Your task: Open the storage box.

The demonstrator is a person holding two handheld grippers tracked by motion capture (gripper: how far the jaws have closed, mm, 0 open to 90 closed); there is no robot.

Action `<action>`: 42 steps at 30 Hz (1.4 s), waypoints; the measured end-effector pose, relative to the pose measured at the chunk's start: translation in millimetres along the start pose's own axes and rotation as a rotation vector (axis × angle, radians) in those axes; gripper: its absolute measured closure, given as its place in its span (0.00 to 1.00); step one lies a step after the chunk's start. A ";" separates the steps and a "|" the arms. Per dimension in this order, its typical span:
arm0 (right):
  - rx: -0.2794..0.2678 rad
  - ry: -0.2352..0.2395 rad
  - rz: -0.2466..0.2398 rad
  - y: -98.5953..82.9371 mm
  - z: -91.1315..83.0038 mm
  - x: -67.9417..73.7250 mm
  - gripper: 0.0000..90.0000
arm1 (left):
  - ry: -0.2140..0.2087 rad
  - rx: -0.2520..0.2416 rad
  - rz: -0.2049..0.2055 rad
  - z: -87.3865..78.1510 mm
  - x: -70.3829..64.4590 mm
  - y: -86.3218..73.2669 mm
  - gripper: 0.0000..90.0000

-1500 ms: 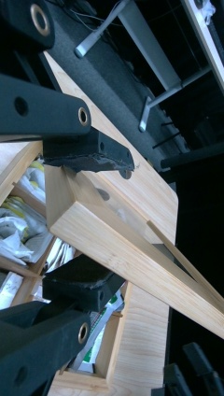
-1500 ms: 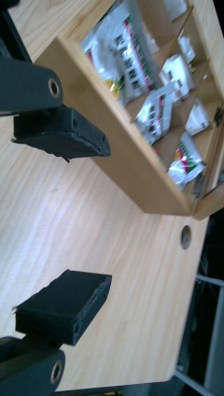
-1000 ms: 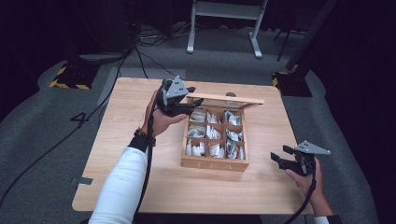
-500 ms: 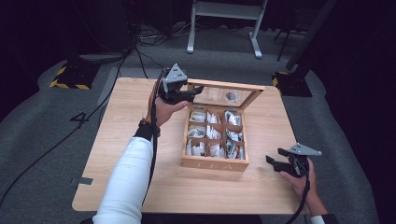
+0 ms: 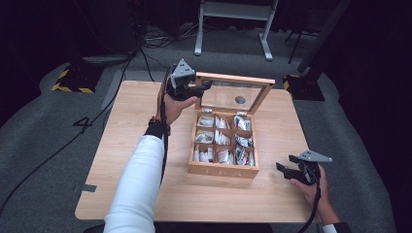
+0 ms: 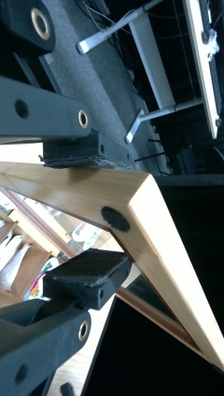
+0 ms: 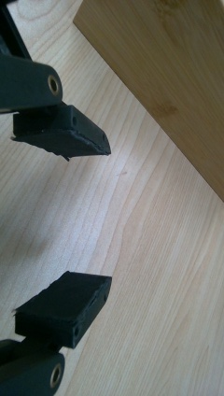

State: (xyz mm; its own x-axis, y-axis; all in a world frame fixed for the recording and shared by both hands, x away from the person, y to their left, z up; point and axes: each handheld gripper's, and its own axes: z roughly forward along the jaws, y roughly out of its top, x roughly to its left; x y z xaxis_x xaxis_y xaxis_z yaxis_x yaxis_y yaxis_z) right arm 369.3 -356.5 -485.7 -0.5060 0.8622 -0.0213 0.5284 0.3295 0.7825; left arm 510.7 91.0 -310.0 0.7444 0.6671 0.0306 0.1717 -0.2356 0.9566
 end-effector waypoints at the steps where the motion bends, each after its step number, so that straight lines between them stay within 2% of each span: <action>1: 0.002 0.003 -0.003 0.0 0.1 0.2 0.35 | 0.003 -0.002 -0.004 1.0 1.0 0.3 0.56; 8: 0.007 0.004 -0.009 -0.3 1.5 0.0 0.35 | 0.038 -0.012 -0.040 12.2 8.9 4.1 0.55; 17: 0.029 -0.003 -0.008 -2.1 4.1 -1.0 0.34 | 0.037 -0.019 -0.067 23.3 22.7 4.9 0.56; 20: 0.034 -0.003 -0.005 -2.7 4.6 -1.4 0.34 | 0.050 -0.012 -0.080 27.5 25.6 3.7 0.57; 22: 0.037 -0.006 -0.002 -3.1 5.5 -2.1 0.33 | 0.073 0.006 -0.077 31.1 26.8 2.8 0.58; 26: 0.037 -0.013 0.000 -3.1 4.9 -2.4 0.33 | 0.091 -0.008 -0.102 35.9 29.0 0.3 0.58; 28: 0.036 -0.016 -0.003 -2.9 4.4 -2.1 0.33 | 0.129 0.019 -0.093 39.4 28.3 -0.7 0.59; 30: 0.034 -0.014 -0.004 -2.8 3.8 -1.6 0.33 | 0.142 0.029 -0.094 41.2 28.3 -1.5 0.59; 34: 0.035 -0.012 -0.007 -3.2 4.1 -1.3 0.33 | 0.180 0.086 -0.098 47.4 30.5 -7.8 0.62; 36: 0.034 -0.012 -0.005 -3.3 4.3 -1.4 0.33 | 0.173 0.089 -0.112 49.9 33.4 -13.5 0.63; 42: 0.044 -0.005 -0.009 -3.6 6.4 -0.5 0.33 | 0.197 0.151 -0.130 60.4 36.7 -31.2 0.62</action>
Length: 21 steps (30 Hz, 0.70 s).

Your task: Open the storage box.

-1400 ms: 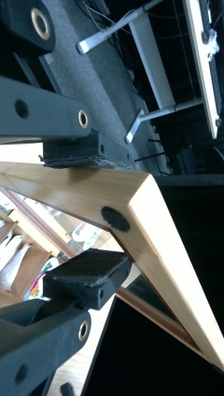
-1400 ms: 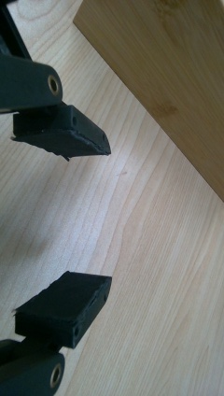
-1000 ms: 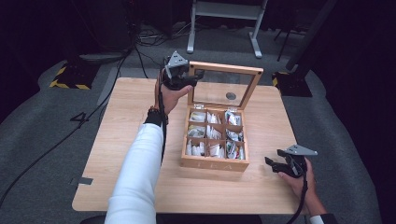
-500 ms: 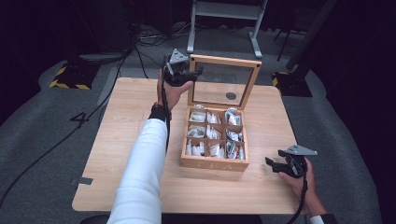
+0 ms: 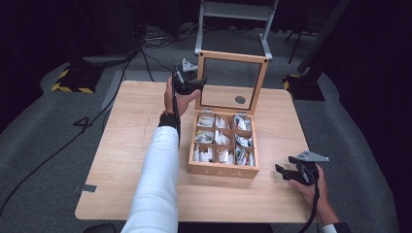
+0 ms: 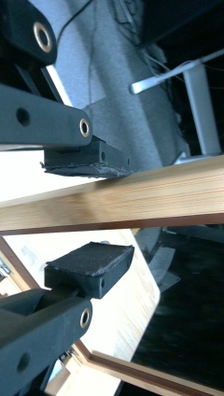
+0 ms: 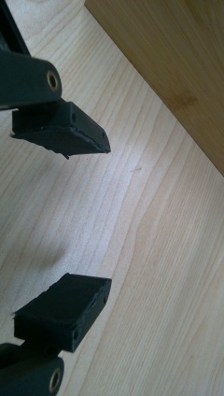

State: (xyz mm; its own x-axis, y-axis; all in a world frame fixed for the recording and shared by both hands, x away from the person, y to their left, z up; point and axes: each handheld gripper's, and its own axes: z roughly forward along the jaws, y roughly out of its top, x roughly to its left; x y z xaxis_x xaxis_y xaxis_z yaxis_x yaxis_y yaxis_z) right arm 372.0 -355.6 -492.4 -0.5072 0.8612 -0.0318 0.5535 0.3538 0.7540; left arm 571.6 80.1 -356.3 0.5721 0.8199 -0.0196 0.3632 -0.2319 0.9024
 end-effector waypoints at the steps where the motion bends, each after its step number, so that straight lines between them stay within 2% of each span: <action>1: 0.002 0.000 0.000 -0.2 0.2 -0.1 0.33 | -0.004 0.010 0.000 2.2 0.7 -2.8 0.62; 5: 0.008 0.000 0.003 -0.9 1.1 0.0 0.33 | -0.005 0.009 -0.023 7.1 1.1 -8.7 0.63; 15: 0.012 0.003 -0.008 -1.1 2.5 1.9 0.33 | 0.001 0.062 0.010 12.7 -0.5 -17.4 0.64; 19: 0.019 0.004 -0.004 -1.8 3.3 1.8 0.33 | -0.006 0.099 0.032 15.9 -0.1 -24.3 0.65; 21: 0.021 0.007 -0.006 -2.1 3.8 1.8 0.33 | -0.019 0.115 0.026 18.1 0.8 -30.9 0.66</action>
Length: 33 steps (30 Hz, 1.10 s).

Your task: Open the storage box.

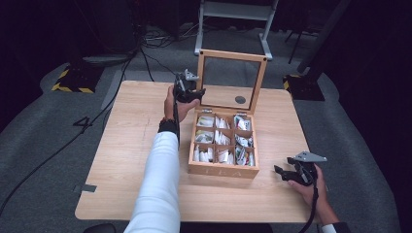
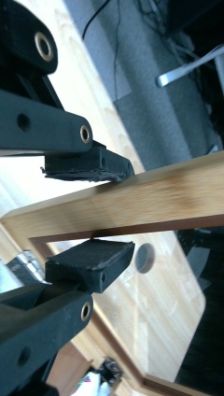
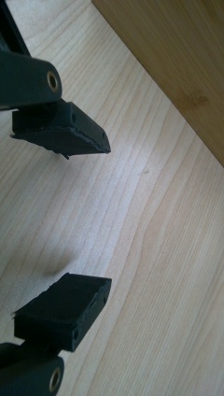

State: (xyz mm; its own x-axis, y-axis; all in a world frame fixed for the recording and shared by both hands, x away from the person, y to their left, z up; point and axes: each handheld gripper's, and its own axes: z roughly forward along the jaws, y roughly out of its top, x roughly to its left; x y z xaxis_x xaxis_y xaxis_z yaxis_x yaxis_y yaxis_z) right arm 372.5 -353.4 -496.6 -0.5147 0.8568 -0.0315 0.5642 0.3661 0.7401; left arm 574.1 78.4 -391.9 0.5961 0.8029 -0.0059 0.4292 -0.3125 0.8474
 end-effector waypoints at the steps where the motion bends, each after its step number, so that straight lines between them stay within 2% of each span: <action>1: 0.001 -0.001 -0.002 0.0 0.1 0.0 0.33 | -0.004 0.006 -0.002 0.5 -0.2 -2.0 0.66; 4: 0.004 0.000 -0.002 -0.3 0.8 0.3 0.33 | -0.011 0.007 -0.009 1.7 -0.7 -6.0 0.66; 10: 0.011 0.001 -0.008 -0.7 2.1 1.2 0.33 | -0.023 0.033 0.009 1.2 0.4 -13.2 0.67; 14: 0.014 0.003 -0.008 -1.2 3.0 1.6 0.33 | -0.010 0.046 0.021 -1.8 0.9 -18.1 0.66; 19: 0.011 0.010 0.002 -1.8 3.8 0.1 0.33 | 0.001 0.032 0.017 -17.6 7.4 -19.4 0.63; 21: 0.011 0.011 0.007 -2.1 3.9 -0.3 0.32 | 0.012 0.042 0.037 -24.5 9.7 -20.8 0.62; 24: 0.005 0.017 0.015 -3.1 4.6 -2.0 0.30 | 0.015 0.039 0.045 -35.2 12.1 -24.6 0.59; 25: 0.003 0.019 0.013 -3.4 4.7 -2.5 0.29 | 0.022 0.045 0.065 -42.3 13.3 -27.3 0.58; 31: -0.006 0.023 0.008 -4.2 5.6 -3.6 0.28 | 0.017 0.062 0.094 -59.4 13.6 -37.6 0.49; 33: -0.007 0.022 0.009 -4.3 5.7 -3.7 0.28 | 0.024 0.080 0.118 -66.1 13.3 -42.2 0.46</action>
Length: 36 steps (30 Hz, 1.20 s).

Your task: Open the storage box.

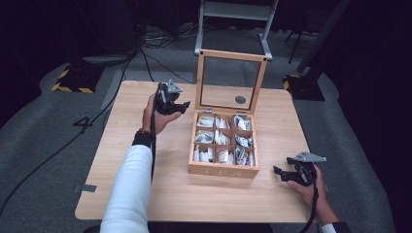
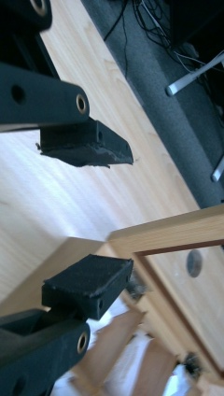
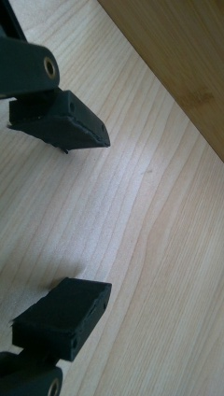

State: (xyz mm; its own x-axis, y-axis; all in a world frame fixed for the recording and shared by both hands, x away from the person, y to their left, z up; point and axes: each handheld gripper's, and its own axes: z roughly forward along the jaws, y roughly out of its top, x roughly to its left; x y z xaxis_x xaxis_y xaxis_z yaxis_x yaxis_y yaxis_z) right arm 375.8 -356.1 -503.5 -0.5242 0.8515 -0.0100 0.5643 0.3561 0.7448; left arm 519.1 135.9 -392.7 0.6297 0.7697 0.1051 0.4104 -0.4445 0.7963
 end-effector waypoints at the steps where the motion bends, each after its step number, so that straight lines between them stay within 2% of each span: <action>1: 0.000 0.000 0.000 0.0 0.1 0.0 0.27 | 0.003 0.008 0.010 -2.8 -1.0 -2.7 0.44; 7: 0.002 0.000 0.000 0.3 0.1 0.0 0.27 | -0.001 0.044 0.047 -20.7 -7.0 -19.1 0.33; 10: 0.007 -0.002 0.003 0.8 0.1 0.3 0.27 | 0.012 0.065 0.074 -28.3 -12.6 -28.6 0.28; 12: 0.010 -0.002 0.006 1.1 0.1 0.3 0.27 | -0.008 0.068 0.073 -33.4 -15.2 -35.6 0.25; 13: 0.012 -0.002 0.008 1.4 0.0 0.3 0.27 | -0.019 0.070 0.076 -36.0 -16.5 -39.1 0.24; 16: 0.017 -0.003 0.009 1.7 -0.3 0.4 0.27 | -0.011 0.082 0.107 -43.4 -20.5 -47.7 0.22; 18: 0.024 -0.004 0.008 2.2 -0.7 0.4 0.26 | -0.010 0.085 0.114 -48.7 -22.5 -53.1 0.22; 20: 0.029 -0.008 0.003 2.8 -1.2 0.5 0.27 | -0.036 0.094 0.104 -53.1 -22.6 -57.5 0.20; 22: 0.032 -0.014 -0.006 4.0 -2.3 0.9 0.29 | -0.012 0.086 0.119 -57.5 -25.3 -63.8 0.20; 26: 0.000 -0.006 -0.010 9.1 -8.4 2.4 0.30 | 0.002 0.107 0.146 -60.7 -30.7 -76.3 0.20; 31: -0.062 0.016 -0.022 21.8 -22.5 9.2 0.32 | -0.013 0.121 0.141 -63.1 -35.6 -92.1 0.20; 36: -0.113 0.041 -0.046 34.3 -35.6 19.3 0.33 | -0.006 0.144 0.158 -65.7 -44.4 -109.9 0.20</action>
State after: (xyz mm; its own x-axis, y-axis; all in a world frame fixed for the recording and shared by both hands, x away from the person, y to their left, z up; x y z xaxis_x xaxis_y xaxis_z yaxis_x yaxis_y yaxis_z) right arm 362.3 -341.1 -454.3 -0.5749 0.8179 -0.0208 0.4648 0.3474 0.8144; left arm 402.7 180.6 -445.6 0.6976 0.6827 0.2175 0.3965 -0.6206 0.6765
